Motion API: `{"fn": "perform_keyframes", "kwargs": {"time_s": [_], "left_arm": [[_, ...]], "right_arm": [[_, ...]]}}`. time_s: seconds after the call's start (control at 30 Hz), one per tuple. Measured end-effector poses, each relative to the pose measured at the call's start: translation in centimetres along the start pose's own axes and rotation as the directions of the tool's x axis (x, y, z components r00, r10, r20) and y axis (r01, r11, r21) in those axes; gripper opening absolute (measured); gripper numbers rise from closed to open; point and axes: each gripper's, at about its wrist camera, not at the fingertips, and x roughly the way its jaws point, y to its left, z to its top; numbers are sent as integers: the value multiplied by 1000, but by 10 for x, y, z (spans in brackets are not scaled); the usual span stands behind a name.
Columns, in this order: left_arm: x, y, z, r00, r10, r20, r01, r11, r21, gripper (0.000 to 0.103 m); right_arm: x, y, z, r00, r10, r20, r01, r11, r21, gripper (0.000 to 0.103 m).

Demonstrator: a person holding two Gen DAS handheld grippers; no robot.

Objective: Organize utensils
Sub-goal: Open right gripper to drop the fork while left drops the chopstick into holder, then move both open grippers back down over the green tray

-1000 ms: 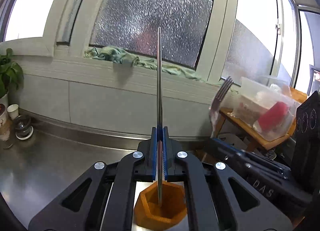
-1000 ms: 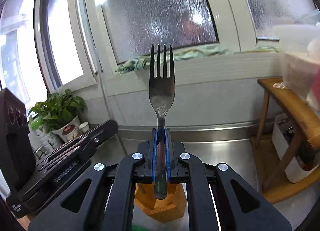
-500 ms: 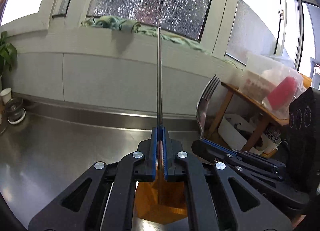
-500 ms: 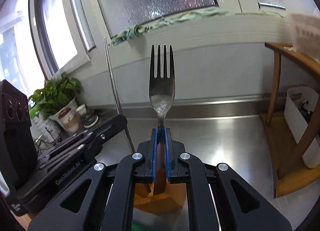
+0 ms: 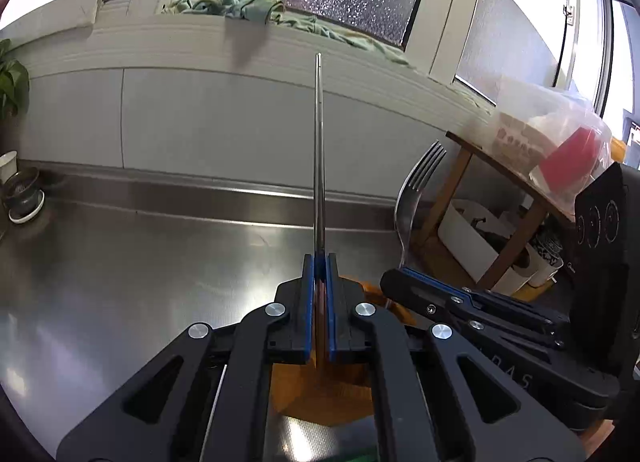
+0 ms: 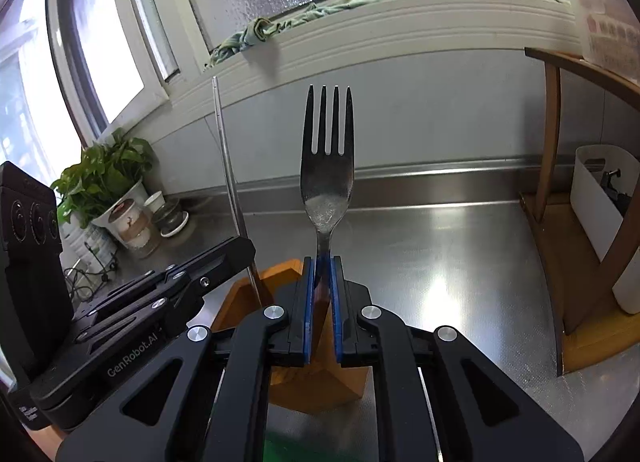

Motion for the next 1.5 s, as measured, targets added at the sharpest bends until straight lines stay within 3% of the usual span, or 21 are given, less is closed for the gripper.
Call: {"fn": "perform_keyframes", "kwargs": {"time_s": [0.2, 0.37, 0.5, 0.67, 0.87, 0.9, 0.93, 1.0, 1.07, 1.13, 1.2, 1.23, 1.33, 1.37, 1.4, 1.47, 1.5], "left_arm": [[-3, 4, -3, 1000, 1, -16, -1, 1000, -18, 10], [-19, 9, 1, 1000, 2, 0, -2, 999, -37, 39], [-41, 11, 6, 1000, 29, 13, -28, 999, -43, 46], [-82, 9, 12, 1000, 28, 2, -28, 999, -47, 61], [-127, -4, 2, 997, 23, -73, -23, 1000, -5, 70], [-132, -5, -2, 995, 22, -94, -23, 1000, -12, 70], [-137, -5, -6, 994, 21, -110, -23, 1000, -18, 72], [-144, -6, -15, 989, 21, -147, -25, 999, -23, 75], [-151, -9, -27, 979, 32, -204, -36, 999, -15, 77], [-153, -11, -41, 962, 43, -271, -47, 999, -8, 79], [-153, -10, -51, 944, 50, -326, -54, 999, -4, 80], [-150, -10, -58, 926, 55, -373, -59, 998, 0, 80], [-142, -8, -79, 872, 62, -485, -68, 998, 4, 81], [-139, -8, -86, 849, 59, -525, -70, 998, 0, 81], [-136, -7, -93, 825, 60, -562, -73, 997, 0, 81], [-133, -7, -103, 794, 78, -603, -84, 996, 18, 81], [-131, -7, -109, 776, 93, -623, -92, 995, 35, 81]], "right_arm": [[-4, -2, 2, 1000, 2, 5, -2, 1000, 16, 11], [-20, -4, 6, 1000, -2, 18, 2, 1000, 27, 11], [-41, -8, 8, 1000, -15, 23, 14, 999, 39, 11], [-77, -6, 0, 997, -54, -49, 54, 999, 4, 11], [-121, -1, -19, 987, -115, -110, 112, 993, -31, 13], [-126, -1, -22, 986, -116, -120, 113, 993, -27, 23], [-133, 0, -26, 985, -113, -134, 112, 994, -18, 49], [-148, 3, -33, 986, -108, -127, 108, 994, -4, 77], [-161, 9, -39, 985, -109, -132, 109, 994, -12, 80], [-167, 13, -46, 979, -94, -183, 95, 995, -3, 92], [-166, 15, -54, 963, -79, -258, 85, 996, 12, 95], [-162, 18, -60, 946, -79, -315, 87, 996, 9, 96], [-140, 20, -79, 871, -113, -479, 120, 993, -16, 96], [-131, 19, -87, 837, -123, -534, 134, 991, -19, 96], [-125, 18, -94, 811, -127, -570, 143, 990, -17, 96], [-112, 14, -108, 756, -150, -638, 172, 985, -29, 94], [-108, 13, -112, 738, -159, -656, 177, 983, -40, 93]]}}
